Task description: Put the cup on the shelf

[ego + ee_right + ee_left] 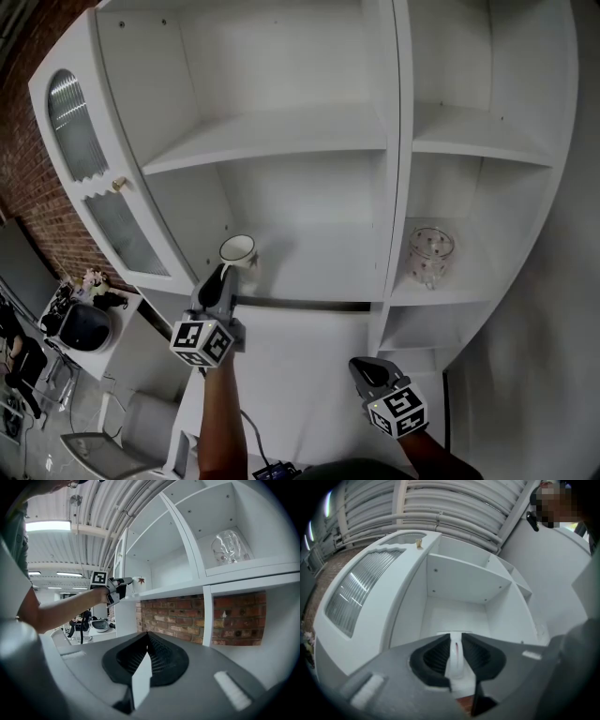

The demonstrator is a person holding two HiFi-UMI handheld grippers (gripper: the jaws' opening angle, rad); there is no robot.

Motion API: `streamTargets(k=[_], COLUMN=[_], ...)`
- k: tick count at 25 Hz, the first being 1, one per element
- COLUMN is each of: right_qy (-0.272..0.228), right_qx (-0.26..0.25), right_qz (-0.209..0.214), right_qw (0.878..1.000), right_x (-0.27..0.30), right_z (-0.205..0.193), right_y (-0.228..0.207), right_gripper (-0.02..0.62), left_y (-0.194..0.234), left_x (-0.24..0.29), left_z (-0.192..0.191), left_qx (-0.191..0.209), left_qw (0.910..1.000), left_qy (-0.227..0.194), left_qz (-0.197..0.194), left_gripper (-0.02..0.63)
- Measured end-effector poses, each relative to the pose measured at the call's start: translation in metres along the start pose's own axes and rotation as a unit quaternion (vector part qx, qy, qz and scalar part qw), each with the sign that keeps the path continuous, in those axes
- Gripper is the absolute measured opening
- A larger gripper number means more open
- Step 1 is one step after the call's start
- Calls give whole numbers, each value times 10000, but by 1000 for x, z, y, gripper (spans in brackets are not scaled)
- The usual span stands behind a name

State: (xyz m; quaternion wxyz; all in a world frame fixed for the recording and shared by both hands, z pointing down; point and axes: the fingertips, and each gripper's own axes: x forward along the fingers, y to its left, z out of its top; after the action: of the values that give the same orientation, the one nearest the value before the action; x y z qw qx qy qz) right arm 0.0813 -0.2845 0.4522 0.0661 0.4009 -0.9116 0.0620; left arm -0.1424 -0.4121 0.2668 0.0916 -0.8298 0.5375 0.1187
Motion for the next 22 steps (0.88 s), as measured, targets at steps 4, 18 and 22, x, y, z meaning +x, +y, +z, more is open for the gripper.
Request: streamTargets(k=[4, 18, 22], right_qy=[-35, -303, -439], right_qx=[-13, -4, -121], right_qz=[58, 549, 859], right_qw=[10000, 9980, 9953], right_x=[-2, -4, 1], right_z=[2, 23, 35], right_y=[4, 33, 50], right_gripper=[6, 6, 6], left_y=[-6, -12, -21], left_x=[-2, -61, -99], left_z=[3, 22, 45], left_qx=[251, 920, 1222], left_qw=[9996, 9936, 9902], left_qy=[141, 577, 491], left_qz=[-32, 326, 459], left_gripper=[120, 178, 171])
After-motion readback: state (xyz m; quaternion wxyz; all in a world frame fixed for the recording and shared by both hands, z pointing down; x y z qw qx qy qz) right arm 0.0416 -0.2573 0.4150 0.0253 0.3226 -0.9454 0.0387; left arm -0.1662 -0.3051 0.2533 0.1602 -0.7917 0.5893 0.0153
